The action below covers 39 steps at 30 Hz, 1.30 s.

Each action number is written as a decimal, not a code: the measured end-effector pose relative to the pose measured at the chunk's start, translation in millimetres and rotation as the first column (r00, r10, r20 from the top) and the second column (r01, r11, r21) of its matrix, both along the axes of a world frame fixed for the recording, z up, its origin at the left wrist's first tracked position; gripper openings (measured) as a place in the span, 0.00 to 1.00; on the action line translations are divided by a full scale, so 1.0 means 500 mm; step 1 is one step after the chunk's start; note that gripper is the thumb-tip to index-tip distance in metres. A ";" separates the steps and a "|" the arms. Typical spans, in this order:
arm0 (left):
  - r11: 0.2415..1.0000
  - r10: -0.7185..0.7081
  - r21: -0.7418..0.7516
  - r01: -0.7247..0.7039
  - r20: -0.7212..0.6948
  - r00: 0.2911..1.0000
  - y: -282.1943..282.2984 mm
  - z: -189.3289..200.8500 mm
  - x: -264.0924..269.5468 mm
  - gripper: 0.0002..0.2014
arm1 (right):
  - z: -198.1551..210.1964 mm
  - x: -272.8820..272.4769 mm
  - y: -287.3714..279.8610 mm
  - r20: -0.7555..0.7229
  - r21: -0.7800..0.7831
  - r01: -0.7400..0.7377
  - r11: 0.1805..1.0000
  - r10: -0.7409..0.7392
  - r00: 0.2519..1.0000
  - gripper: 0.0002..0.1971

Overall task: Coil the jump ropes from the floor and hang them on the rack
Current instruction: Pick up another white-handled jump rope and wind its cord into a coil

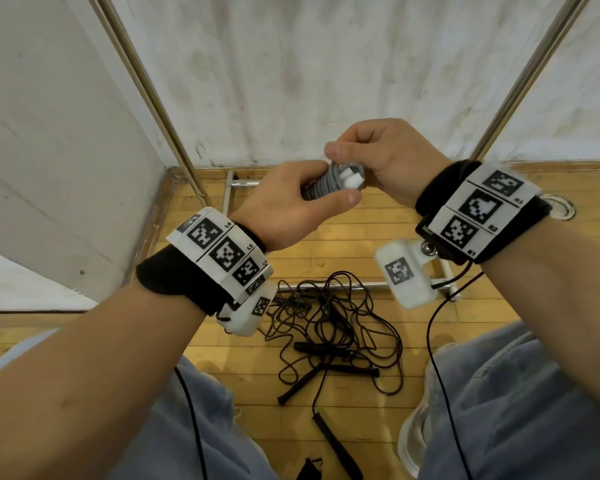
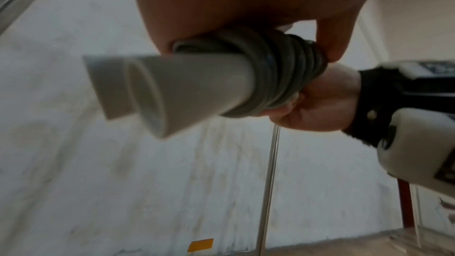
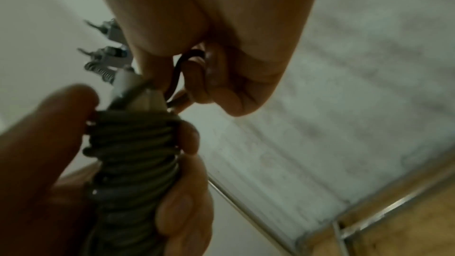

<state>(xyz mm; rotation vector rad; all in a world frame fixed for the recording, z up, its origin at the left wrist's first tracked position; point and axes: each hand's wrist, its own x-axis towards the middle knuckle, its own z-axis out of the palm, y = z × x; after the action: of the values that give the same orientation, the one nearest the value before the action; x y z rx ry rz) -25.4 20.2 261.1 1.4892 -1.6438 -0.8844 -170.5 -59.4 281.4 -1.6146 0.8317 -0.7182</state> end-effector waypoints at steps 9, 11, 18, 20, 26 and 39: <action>0.997 0.077 0.008 -0.077 -0.226 0.971 -0.003 0.011 -0.010 0.14 | -0.021 0.027 0.019 0.266 0.363 0.000 0.932 -0.104 0.958 0.11; 0.992 0.120 0.002 -0.124 -0.286 0.951 -0.007 0.011 -0.012 0.17 | -0.019 0.027 0.019 0.276 0.370 -0.009 0.929 -0.100 0.956 0.09; 0.990 0.134 0.006 -0.138 -0.309 0.942 -0.017 0.002 0.002 0.14 | -0.020 0.028 0.023 0.045 0.021 0.063 0.998 -0.064 0.997 0.11; 0.994 0.101 -0.003 -0.106 -0.289 0.952 -0.018 -0.001 0.003 0.13 | -0.021 0.027 0.022 -0.034 -0.083 0.055 0.995 -0.058 0.998 0.12; 0.991 0.124 0.009 -0.133 -0.431 0.894 -0.015 0.002 -0.005 0.12 | -0.027 0.026 0.027 -0.159 -0.243 0.024 0.970 -0.064 0.985 0.12; 0.987 0.155 0.018 -0.162 -0.415 0.897 -0.015 -0.015 -0.009 0.03 | -0.031 0.026 0.028 -0.420 -0.406 -0.096 0.909 -0.093 0.903 0.11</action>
<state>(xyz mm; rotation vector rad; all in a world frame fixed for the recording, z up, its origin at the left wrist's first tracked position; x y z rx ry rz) -29.6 12.5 253.4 1.2922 -1.1971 -1.0110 -157.7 -45.3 265.8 -2.2172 1.0406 -0.5650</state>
